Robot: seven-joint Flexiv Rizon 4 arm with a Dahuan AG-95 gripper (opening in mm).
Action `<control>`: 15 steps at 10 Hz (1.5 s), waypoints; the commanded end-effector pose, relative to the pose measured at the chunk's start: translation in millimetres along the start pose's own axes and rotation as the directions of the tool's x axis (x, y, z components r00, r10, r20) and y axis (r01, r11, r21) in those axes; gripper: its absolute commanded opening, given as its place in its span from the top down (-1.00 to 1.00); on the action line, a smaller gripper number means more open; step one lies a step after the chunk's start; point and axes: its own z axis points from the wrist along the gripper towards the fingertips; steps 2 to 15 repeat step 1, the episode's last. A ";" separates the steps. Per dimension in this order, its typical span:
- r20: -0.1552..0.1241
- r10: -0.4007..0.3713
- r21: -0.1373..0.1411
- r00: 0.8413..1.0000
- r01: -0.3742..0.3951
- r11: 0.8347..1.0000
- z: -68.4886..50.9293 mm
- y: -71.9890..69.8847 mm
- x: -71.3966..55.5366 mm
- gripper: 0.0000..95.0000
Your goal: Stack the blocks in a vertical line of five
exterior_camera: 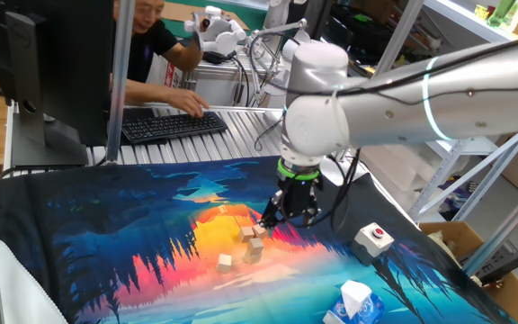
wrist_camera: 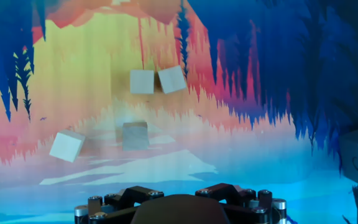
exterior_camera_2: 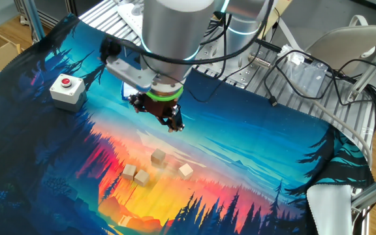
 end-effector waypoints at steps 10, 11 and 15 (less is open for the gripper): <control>0.007 -0.001 0.004 1.000 0.001 1.000 0.0 0.0 2.3 -1.00; 0.007 -0.001 0.004 1.000 0.001 1.000 0.0 0.0 2.3 -1.00; 0.007 -0.001 0.004 1.000 0.001 1.000 0.0 0.0 2.3 -1.00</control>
